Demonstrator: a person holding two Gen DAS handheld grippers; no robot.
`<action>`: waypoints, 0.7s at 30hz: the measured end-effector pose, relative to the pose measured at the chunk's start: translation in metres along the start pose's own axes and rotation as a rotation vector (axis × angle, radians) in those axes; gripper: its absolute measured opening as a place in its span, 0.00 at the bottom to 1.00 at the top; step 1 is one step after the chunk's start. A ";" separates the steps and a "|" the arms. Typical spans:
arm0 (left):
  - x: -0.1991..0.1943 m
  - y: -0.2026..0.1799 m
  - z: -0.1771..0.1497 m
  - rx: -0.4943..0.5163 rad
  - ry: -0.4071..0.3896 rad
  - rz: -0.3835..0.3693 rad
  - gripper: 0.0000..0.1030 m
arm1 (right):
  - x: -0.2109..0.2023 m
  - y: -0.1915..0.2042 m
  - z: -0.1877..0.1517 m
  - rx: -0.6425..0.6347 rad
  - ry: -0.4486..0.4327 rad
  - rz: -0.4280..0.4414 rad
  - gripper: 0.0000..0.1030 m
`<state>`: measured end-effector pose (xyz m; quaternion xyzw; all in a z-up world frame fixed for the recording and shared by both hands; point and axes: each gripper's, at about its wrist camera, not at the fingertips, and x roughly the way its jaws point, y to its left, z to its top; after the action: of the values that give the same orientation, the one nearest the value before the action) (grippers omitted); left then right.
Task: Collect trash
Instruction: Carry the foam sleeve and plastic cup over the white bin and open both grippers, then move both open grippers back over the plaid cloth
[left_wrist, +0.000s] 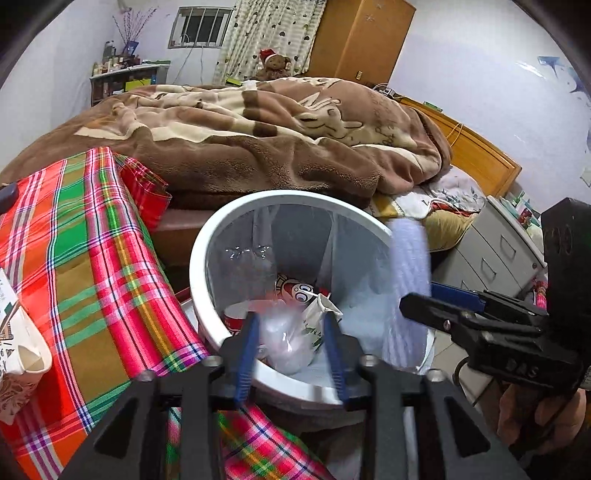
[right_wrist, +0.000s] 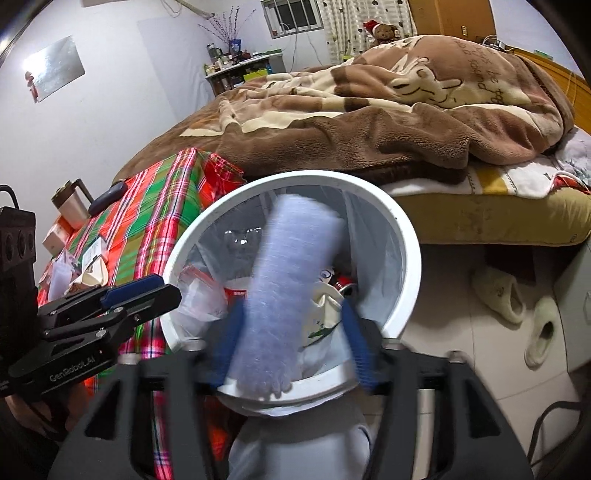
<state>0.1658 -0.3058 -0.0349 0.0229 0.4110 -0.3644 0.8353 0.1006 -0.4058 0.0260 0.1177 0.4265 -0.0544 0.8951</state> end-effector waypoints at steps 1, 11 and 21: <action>0.000 0.000 0.000 -0.003 -0.006 -0.005 0.49 | 0.000 -0.001 0.000 0.001 0.001 0.003 0.64; -0.022 0.010 -0.002 -0.030 -0.057 0.023 0.49 | -0.010 0.004 0.000 -0.003 -0.035 0.015 0.64; -0.057 0.025 -0.020 -0.065 -0.107 0.116 0.49 | -0.020 0.020 -0.004 -0.020 -0.076 0.105 0.64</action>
<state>0.1455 -0.2471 -0.0144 0.0002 0.3751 -0.3026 0.8762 0.0890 -0.3852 0.0428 0.1287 0.3859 -0.0076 0.9135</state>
